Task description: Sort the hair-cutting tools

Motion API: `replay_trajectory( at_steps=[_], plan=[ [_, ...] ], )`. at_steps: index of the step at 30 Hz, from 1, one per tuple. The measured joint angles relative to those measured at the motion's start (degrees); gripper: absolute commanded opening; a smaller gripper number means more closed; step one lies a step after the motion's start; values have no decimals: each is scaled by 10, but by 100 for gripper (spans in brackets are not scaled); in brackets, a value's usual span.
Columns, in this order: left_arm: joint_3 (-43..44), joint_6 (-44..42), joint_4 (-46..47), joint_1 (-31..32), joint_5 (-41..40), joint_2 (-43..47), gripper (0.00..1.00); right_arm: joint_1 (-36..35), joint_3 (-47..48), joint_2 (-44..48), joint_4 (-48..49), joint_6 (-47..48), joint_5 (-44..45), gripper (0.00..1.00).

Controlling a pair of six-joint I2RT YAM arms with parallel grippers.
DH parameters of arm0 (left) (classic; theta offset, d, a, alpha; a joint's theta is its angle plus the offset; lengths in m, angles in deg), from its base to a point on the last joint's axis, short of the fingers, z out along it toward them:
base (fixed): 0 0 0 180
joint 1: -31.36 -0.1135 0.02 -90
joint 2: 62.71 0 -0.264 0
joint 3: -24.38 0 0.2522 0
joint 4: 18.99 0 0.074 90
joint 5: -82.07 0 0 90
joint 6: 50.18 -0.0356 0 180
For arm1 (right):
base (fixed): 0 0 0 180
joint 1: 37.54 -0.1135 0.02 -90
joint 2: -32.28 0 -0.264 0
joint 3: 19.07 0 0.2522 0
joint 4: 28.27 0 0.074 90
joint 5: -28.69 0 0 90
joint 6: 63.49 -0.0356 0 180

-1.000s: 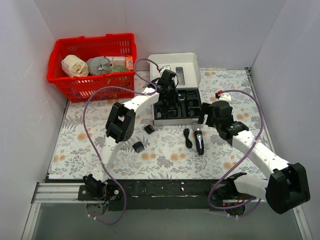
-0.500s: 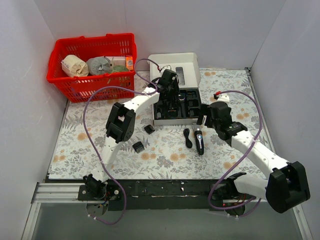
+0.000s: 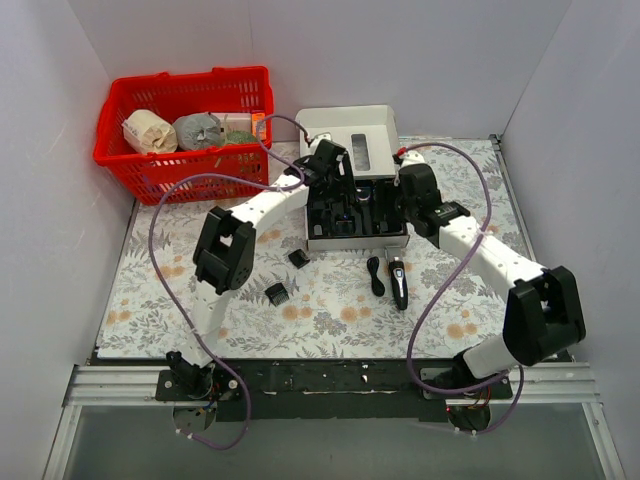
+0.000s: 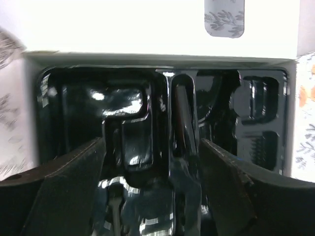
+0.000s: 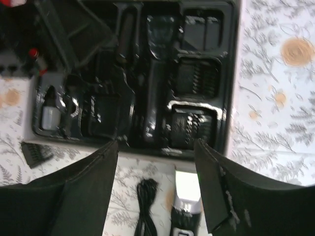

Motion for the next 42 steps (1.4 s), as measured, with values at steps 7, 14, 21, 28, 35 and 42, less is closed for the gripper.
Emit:
replay_trajectory(
  at_steps=[7, 14, 21, 28, 35, 42],
  plan=[
    [-142, -1, -8, -12, -29, 195, 98, 0, 121, -110, -7, 17, -51, 1],
    [-299, 3, 23, -39, -41, 393, 98, 0, 229, -214, -35, 15, -88, 1],
    [-467, 27, 42, -38, -31, 496, 98, -4, 286, -281, -63, 14, -92, 1],
    [-542, 42, 50, -38, -17, 546, 98, -9, 322, -325, -77, 14, -92, 1],
    [-552, 44, 61, -38, -15, 561, 98, -11, 346, -348, -88, 14, -89, 1],
    [-553, 41, 63, -38, -15, 561, 98, -13, 372, -370, -93, 16, -78, 1]
  ],
)
